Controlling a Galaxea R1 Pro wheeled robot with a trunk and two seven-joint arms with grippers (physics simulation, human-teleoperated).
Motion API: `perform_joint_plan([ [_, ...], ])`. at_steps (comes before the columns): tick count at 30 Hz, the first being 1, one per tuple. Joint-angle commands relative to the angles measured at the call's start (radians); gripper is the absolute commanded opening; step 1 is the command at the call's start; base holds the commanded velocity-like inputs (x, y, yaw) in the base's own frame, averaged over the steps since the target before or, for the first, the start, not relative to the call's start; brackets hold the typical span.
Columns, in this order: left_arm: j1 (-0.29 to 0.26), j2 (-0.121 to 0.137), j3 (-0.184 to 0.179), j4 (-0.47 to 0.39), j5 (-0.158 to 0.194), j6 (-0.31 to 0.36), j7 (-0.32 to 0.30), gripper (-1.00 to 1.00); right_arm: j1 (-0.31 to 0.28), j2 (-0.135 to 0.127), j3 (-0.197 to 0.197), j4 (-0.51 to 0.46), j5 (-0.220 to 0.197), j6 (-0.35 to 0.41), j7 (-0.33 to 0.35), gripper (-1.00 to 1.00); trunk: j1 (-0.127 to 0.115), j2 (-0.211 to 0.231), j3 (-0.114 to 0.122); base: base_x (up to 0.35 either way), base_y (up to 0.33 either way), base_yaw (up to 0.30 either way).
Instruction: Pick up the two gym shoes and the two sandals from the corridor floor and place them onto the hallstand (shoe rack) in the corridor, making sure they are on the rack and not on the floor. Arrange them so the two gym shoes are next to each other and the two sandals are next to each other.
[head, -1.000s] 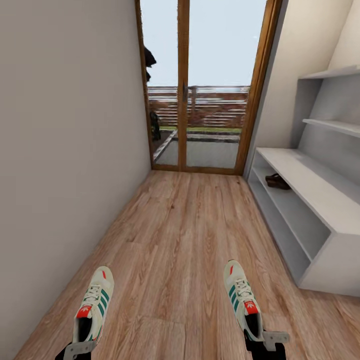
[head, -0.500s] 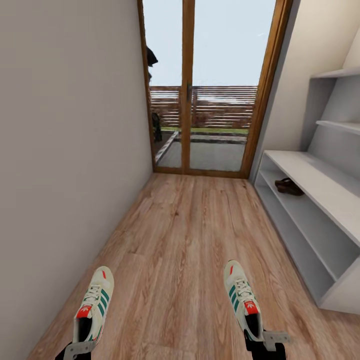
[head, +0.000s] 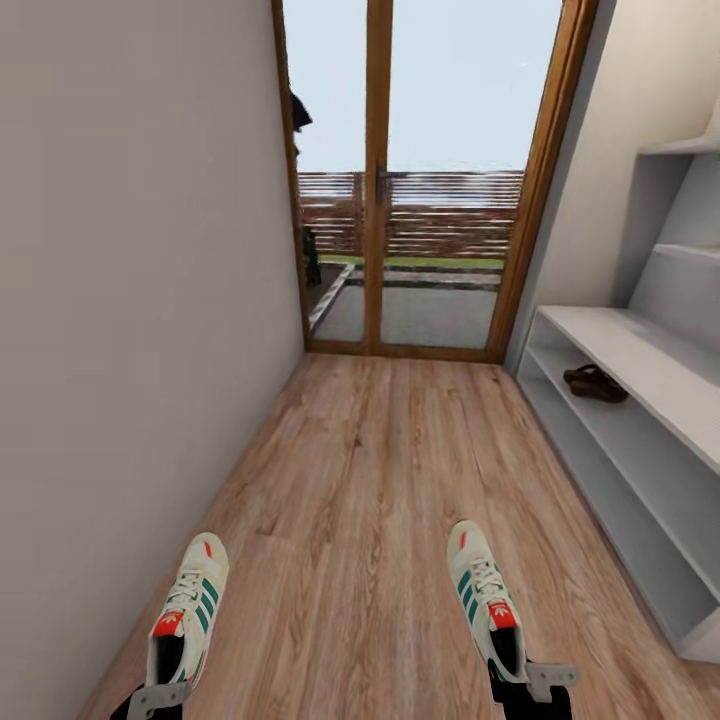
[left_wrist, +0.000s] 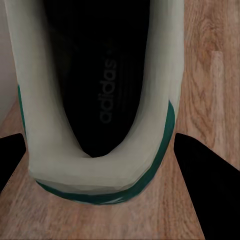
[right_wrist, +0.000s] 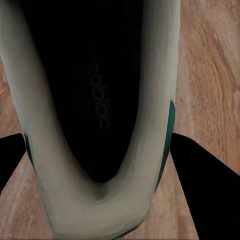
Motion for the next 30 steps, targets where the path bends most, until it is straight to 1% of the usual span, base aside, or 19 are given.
perform_joint_plan([
  [1, -0.001, 0.0, 0.009, 0.0, -0.003, -0.003, -0.007, -1.0, -0.001, 0.0, -0.006, 0.001, 0.008, -0.003, -0.002, -1.0, 0.0, 0.0, -0.001, 0.316, 0.136, -0.205],
  [13, -0.001, 0.0, 0.009, 0.0, -0.003, -0.003, -0.007, -1.0, -0.001, 0.0, -0.006, 0.001, 0.008, -0.003, -0.002, -1.0, 0.0, 0.0, 0.004, 0.316, 0.123, -0.236],
  [30, -0.001, 0.0, 0.009, 0.0, -0.003, -0.003, -0.007, -1.0, -0.001, -0.001, -0.006, 0.001, 0.009, -0.003, -0.004, -1.0, 0.0, 0.0, 0.005, 0.319, 0.101, -0.016],
])
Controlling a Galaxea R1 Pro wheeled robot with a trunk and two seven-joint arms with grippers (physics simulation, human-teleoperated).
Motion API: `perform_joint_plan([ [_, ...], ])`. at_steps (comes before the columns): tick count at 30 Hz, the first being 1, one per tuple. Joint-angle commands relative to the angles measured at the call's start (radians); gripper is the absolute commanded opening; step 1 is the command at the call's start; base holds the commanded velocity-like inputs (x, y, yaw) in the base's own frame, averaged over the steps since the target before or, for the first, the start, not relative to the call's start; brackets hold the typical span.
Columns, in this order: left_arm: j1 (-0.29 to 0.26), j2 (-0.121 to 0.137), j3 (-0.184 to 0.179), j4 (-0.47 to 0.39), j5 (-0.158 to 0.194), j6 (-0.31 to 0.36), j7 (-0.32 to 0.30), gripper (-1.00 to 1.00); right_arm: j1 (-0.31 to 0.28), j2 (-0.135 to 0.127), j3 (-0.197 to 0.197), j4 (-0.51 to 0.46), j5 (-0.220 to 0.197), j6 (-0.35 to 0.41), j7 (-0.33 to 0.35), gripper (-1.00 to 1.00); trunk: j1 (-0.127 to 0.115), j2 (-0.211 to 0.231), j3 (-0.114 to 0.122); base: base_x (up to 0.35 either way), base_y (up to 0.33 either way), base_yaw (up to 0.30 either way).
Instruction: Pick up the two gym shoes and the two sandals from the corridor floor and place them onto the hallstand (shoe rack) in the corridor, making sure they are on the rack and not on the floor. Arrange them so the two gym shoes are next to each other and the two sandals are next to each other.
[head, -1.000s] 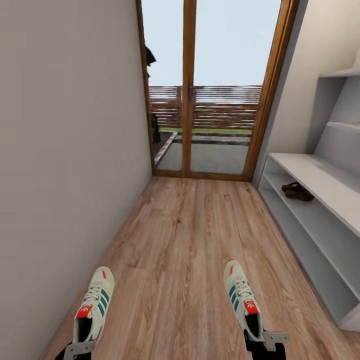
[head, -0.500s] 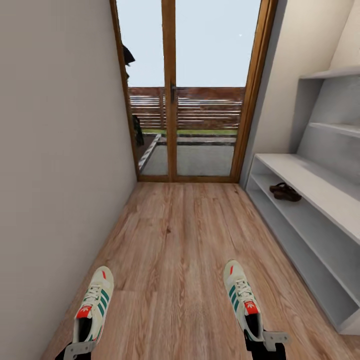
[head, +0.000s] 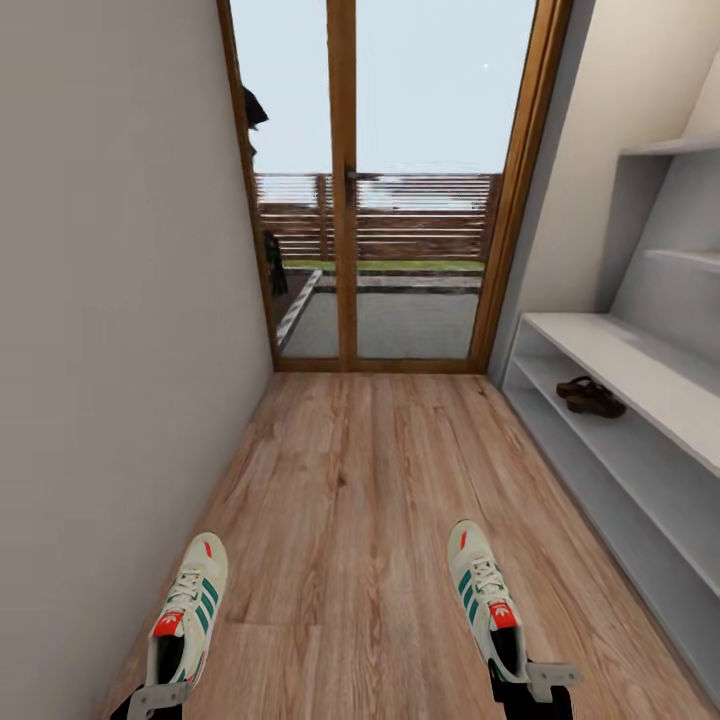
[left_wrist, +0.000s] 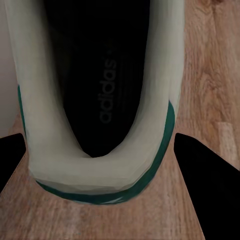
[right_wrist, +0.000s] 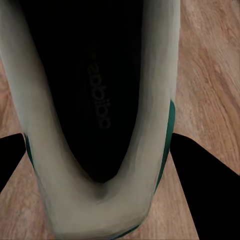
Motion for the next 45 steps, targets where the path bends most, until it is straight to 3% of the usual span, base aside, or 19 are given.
perform_joint_plan([
  [1, -0.001, 0.0, 0.008, 0.0, -0.003, -0.003, -0.007, -1.0, -0.001, 0.0, -0.006, 0.001, 0.008, -0.003, -0.002, -1.0, 0.0, 0.0, -0.001, 0.325, 0.092, 0.0],
  [26, -0.001, 0.0, 0.008, 0.0, -0.003, -0.003, -0.007, -1.0, -0.001, 0.0, -0.006, 0.0, 0.005, -0.003, -0.006, -1.0, 0.0, 0.0, -0.001, 0.327, 0.073, -0.009],
  [45, -0.001, -0.001, -0.002, 0.037, -0.015, -0.003, -0.015, -1.0, -0.001, 0.0, -0.006, 0.001, 0.008, -0.003, 0.0, -1.0, 0.0, 0.0, 0.0, 0.336, 0.0, -0.246],
])
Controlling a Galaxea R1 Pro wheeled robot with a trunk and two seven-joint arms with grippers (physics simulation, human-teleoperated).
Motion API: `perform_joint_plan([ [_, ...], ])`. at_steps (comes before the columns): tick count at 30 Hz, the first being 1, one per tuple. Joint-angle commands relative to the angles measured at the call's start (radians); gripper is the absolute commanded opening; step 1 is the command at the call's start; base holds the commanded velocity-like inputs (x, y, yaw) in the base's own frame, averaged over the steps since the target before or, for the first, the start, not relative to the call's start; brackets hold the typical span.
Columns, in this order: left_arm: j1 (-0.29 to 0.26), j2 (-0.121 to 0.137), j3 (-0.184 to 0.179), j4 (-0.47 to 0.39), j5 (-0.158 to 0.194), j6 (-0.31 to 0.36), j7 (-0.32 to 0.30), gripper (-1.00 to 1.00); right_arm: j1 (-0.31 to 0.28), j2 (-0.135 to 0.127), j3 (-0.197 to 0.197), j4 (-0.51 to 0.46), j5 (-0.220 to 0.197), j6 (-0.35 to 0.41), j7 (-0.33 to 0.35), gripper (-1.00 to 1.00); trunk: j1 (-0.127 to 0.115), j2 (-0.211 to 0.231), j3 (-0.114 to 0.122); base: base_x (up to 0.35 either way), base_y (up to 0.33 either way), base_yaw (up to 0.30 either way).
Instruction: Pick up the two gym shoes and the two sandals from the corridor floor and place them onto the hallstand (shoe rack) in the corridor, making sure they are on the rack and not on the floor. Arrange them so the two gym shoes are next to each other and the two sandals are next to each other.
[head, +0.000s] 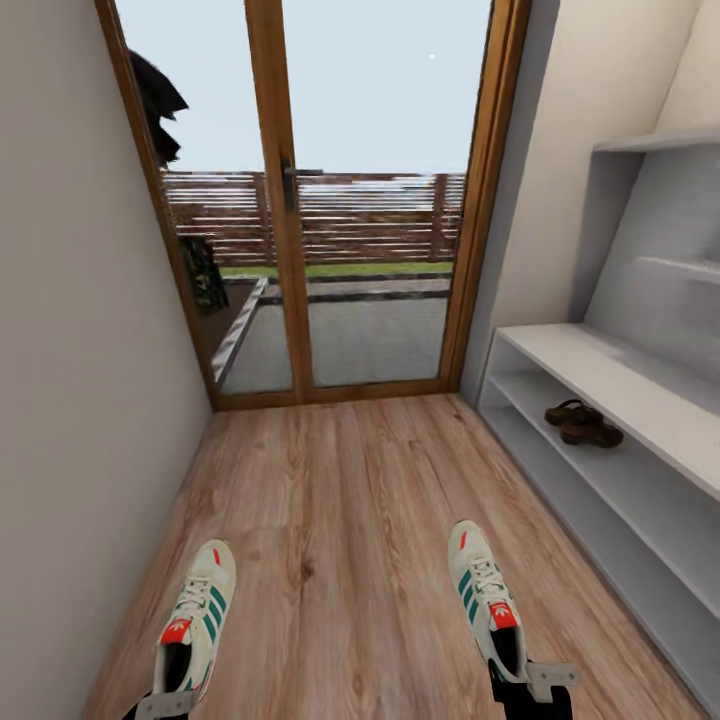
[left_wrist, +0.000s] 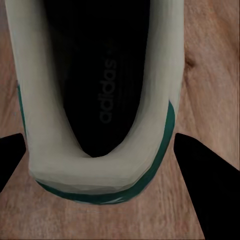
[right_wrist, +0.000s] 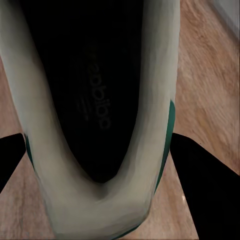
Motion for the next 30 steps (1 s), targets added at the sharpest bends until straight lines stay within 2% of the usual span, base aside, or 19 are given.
perform_joint_plan([
  [1, -0.001, 0.0, 0.008, 0.002, -0.002, -0.002, -0.01, -1.0, -0.001, 0.001, -0.006, 0.001, 0.008, -0.003, -0.001, -1.0, 0.0, 0.0, -0.001, 0.336, 0.0, -0.263],
  [16, -0.001, 0.001, 0.008, 0.005, 0.0, -0.003, -0.013, -1.0, -0.001, 0.001, -0.006, 0.001, 0.008, -0.003, -0.001, -1.0, 0.0, 0.0, 0.005, 0.335, 0.023, -0.263],
  [30, -0.001, 0.002, 0.008, 0.005, 0.004, -0.004, -0.013, -1.0, -0.001, 0.001, -0.006, 0.001, 0.008, -0.003, -0.001, -1.0, 0.0, 0.0, 0.01, 0.268, 0.208, -0.263],
])
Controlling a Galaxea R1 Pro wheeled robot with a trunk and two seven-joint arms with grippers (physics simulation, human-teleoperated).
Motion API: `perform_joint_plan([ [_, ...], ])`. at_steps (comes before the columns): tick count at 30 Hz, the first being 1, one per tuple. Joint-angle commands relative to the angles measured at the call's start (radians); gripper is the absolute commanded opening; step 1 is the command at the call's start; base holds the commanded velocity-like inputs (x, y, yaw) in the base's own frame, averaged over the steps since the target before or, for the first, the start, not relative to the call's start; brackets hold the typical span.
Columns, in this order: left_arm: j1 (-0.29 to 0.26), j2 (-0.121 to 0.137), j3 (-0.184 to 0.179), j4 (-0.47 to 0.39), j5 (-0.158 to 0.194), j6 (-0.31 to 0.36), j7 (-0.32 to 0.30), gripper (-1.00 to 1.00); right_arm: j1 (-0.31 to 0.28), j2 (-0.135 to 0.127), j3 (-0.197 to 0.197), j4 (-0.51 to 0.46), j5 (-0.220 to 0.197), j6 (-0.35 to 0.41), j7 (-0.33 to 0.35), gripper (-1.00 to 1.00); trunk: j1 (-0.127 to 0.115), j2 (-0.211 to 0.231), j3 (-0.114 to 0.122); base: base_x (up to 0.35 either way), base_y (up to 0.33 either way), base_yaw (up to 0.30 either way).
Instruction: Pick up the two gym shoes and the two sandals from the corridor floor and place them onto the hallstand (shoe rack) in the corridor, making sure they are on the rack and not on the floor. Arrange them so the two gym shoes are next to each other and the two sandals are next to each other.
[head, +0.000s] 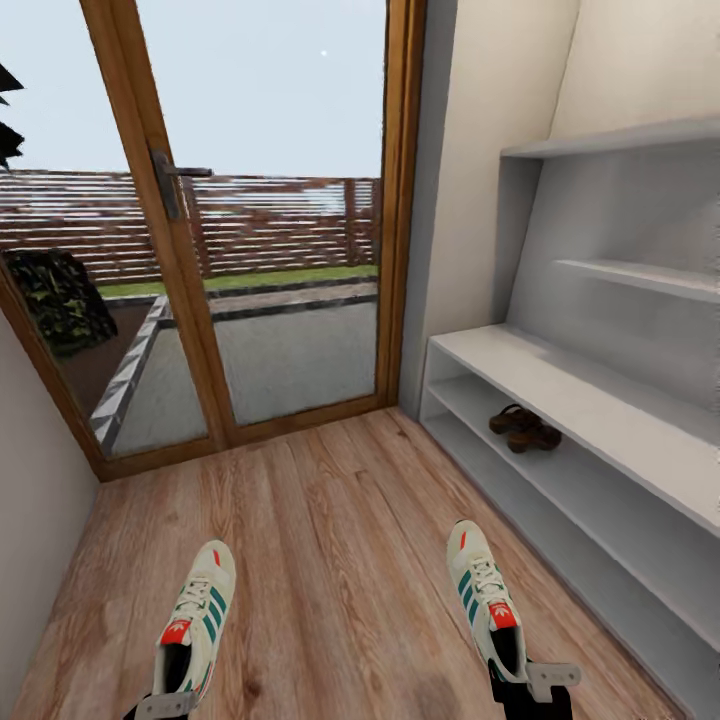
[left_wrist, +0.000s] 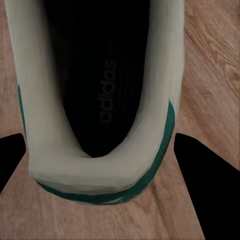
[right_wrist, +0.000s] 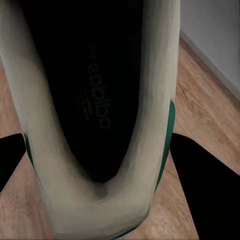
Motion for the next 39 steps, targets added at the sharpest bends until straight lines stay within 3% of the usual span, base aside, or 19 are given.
perform_joint_plan([
  [1, -0.001, 0.0, 0.009, 0.0, -0.002, -0.003, -0.008, -1.0, -0.001, 0.001, -0.006, 0.001, 0.008, -0.003, -0.002, -1.0, 0.0, 0.0, -0.001, 0.189, 0.285, -0.263],
  [22, -0.001, -0.001, 0.009, 0.0, -0.002, -0.002, -0.008, -1.0, -0.001, 0.001, -0.006, 0.001, 0.008, -0.003, -0.002, -1.0, 0.0, 0.0, 0.007, 0.03, 0.298, -0.263],
  [39, -0.001, -0.001, 0.009, 0.0, -0.002, -0.001, -0.007, -1.0, -0.001, 0.001, -0.006, 0.001, 0.008, -0.003, -0.002, -1.0, 0.0, 0.0, 0.013, 0.017, 0.038, -0.263],
])
